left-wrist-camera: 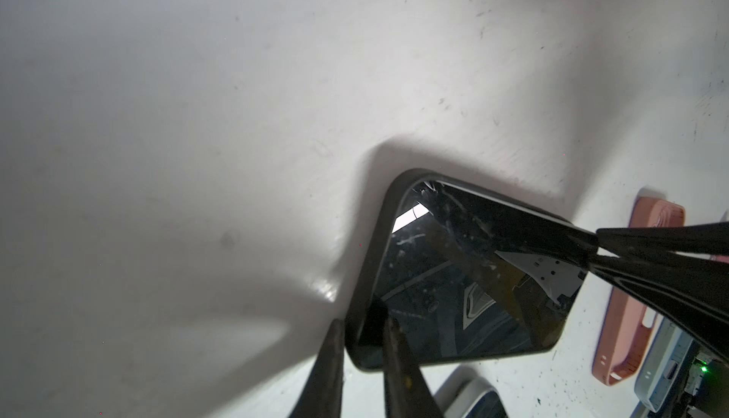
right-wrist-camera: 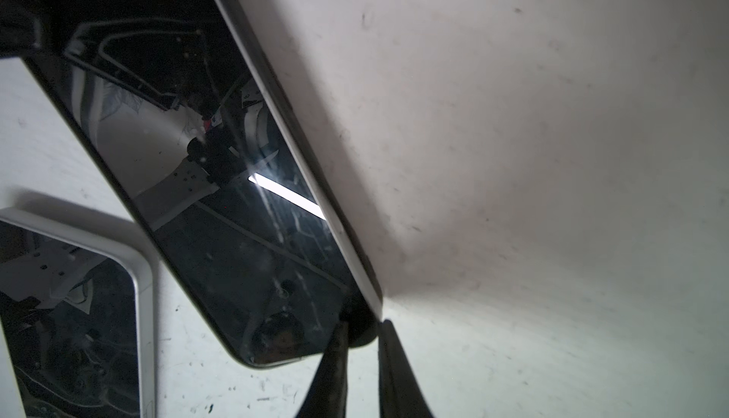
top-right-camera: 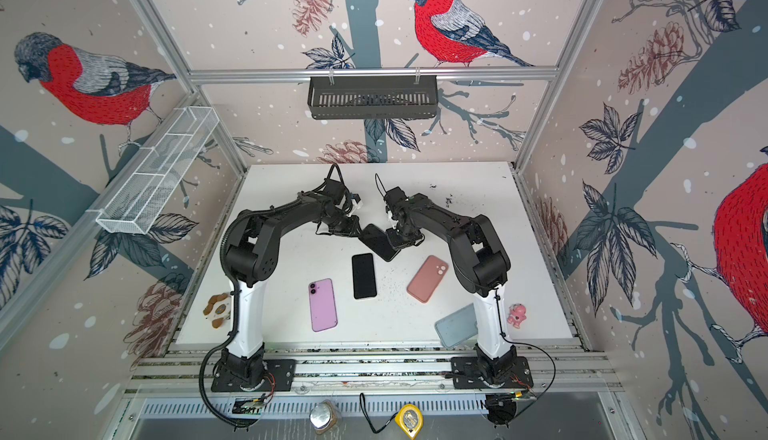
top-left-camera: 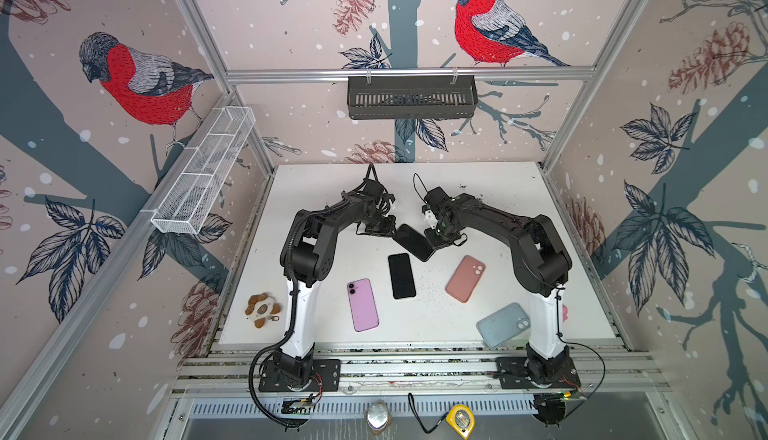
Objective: Put the phone into the phone case
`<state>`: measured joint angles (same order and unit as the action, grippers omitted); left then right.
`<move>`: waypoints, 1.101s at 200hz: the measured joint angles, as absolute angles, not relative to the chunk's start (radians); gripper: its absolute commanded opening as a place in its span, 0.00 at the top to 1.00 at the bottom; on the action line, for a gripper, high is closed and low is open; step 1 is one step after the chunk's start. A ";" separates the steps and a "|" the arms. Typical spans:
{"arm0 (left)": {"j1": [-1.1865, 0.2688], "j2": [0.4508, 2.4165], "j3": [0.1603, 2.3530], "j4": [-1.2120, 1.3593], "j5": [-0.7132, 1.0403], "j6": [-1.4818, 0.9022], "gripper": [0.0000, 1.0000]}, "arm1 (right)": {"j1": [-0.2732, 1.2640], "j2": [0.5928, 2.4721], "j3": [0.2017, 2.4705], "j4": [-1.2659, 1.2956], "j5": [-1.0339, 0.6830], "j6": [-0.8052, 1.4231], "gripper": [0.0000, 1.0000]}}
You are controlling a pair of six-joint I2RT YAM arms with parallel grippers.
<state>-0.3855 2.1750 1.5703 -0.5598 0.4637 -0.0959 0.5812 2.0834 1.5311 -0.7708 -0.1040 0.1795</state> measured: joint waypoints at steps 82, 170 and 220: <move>-0.385 2.176 1.571 -0.560 0.464 -0.096 0.81 | 0.588 2.098 1.531 -0.771 -0.091 0.178 0.87; -0.385 2.179 1.573 -0.560 0.464 -0.093 0.81 | 0.594 2.108 1.525 -0.761 -0.082 0.180 0.87; -0.385 2.181 1.577 -0.561 0.466 -0.089 0.80 | 0.595 2.108 1.518 -0.754 -0.081 0.180 0.87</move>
<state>-0.3855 2.1811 1.5768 -0.5613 0.4656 -0.0891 0.5945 2.1078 1.5181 -0.7540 -0.0814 0.1802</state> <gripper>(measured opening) 0.194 0.128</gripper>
